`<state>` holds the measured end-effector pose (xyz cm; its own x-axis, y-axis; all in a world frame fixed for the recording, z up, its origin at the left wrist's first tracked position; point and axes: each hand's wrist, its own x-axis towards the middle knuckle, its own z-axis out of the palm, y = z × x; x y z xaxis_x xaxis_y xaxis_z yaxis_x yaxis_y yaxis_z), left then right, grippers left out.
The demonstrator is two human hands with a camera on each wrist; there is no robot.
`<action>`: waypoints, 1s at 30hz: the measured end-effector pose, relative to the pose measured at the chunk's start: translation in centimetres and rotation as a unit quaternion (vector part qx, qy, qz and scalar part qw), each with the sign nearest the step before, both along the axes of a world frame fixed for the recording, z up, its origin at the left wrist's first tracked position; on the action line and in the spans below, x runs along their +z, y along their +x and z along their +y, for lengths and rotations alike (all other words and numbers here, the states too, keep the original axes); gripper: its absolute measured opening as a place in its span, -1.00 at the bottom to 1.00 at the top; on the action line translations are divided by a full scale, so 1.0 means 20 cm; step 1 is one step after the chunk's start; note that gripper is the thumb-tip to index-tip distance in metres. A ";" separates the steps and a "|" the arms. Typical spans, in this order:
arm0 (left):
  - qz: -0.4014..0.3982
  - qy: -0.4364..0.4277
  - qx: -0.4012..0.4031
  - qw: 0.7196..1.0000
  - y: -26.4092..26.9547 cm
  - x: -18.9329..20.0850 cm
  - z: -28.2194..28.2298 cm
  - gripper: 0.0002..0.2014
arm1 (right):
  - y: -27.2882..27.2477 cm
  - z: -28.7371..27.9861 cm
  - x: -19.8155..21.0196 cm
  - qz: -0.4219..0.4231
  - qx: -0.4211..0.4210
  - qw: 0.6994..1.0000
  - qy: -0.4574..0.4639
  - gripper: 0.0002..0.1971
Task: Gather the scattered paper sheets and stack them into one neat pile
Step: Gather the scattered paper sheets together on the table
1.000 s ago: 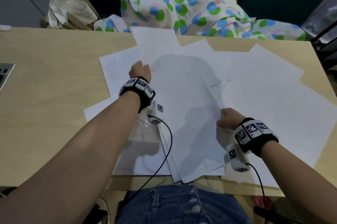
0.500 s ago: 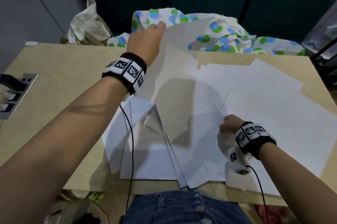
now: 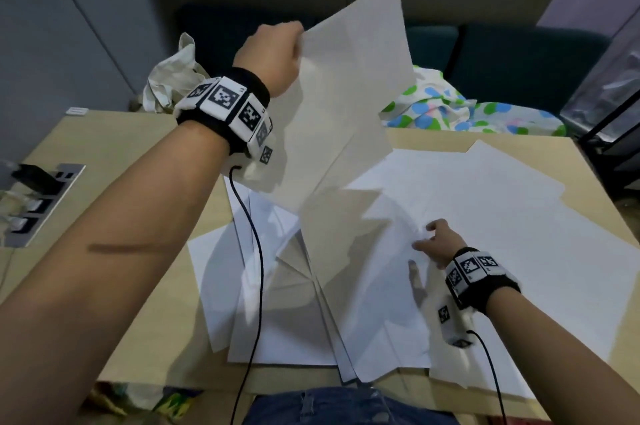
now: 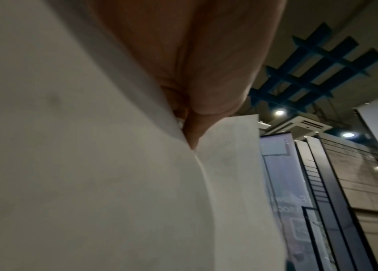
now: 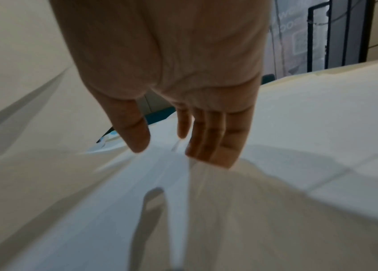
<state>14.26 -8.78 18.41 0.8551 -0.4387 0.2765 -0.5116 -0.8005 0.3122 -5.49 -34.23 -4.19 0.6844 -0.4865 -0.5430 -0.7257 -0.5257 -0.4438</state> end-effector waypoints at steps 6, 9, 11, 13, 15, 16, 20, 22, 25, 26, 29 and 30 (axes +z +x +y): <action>0.037 -0.020 -0.056 0.998 0.03 -0.01 0.07 -0.83 | 0.21 0.00 0.19 -0.210 0.043 0.975 -0.065 -0.16; 0.023 -0.030 -0.109 0.993 0.01 0.00 0.07 -0.85 | 0.32 0.09 0.31 -0.245 0.125 0.953 -0.124 -0.21; 0.007 -0.050 -0.133 0.990 -0.01 0.02 0.06 -0.87 | 0.40 0.13 0.36 -0.242 0.131 0.952 -0.131 -0.37; -0.016 -0.066 -0.137 0.988 -0.01 0.03 0.05 -0.89 | 0.45 0.16 0.39 -0.272 0.095 0.953 -0.091 -0.54; -0.038 -0.076 -0.113 0.990 0.00 0.03 0.06 -0.89 | 0.47 0.16 0.40 -0.320 0.049 0.946 -0.020 -0.63; -0.050 -0.079 -0.094 0.991 0.00 0.03 0.07 -0.89 | 0.46 0.15 0.41 -0.331 0.035 0.943 -0.001 -0.69; -0.052 -0.117 0.024 0.991 0.02 -0.02 0.11 -0.86 | 0.41 0.02 0.43 -0.279 -0.012 0.960 -0.037 -0.75; -0.013 -0.154 0.082 0.985 0.05 -0.06 0.13 -0.85 | 0.36 -0.07 0.39 -0.209 -0.044 0.976 -0.051 -0.81; 0.091 -0.177 0.170 0.965 0.06 -0.24 0.16 -0.76 | 0.26 -0.14 0.30 -0.096 -0.050 0.993 -0.044 -0.87; 0.125 -0.162 0.199 0.958 0.04 -0.33 0.16 -0.76 | 0.21 -0.13 0.25 -0.060 -0.035 0.997 -0.045 -0.84; 0.242 -0.105 0.244 0.933 -0.09 -0.66 0.15 -0.68 | 0.13 -0.10 0.05 0.038 0.020 0.998 -0.041 -0.79; 0.280 -0.096 0.255 0.920 -0.15 -0.77 0.15 -0.65 | 0.10 -0.06 0.01 0.050 0.017 0.997 -0.054 -0.70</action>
<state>11.20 -5.82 3.02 0.9680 0.0708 -0.2407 0.2007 -0.7943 0.5734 -3.46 -35.42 -4.05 0.6467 -0.5234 -0.5548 -0.7447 -0.5908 -0.3106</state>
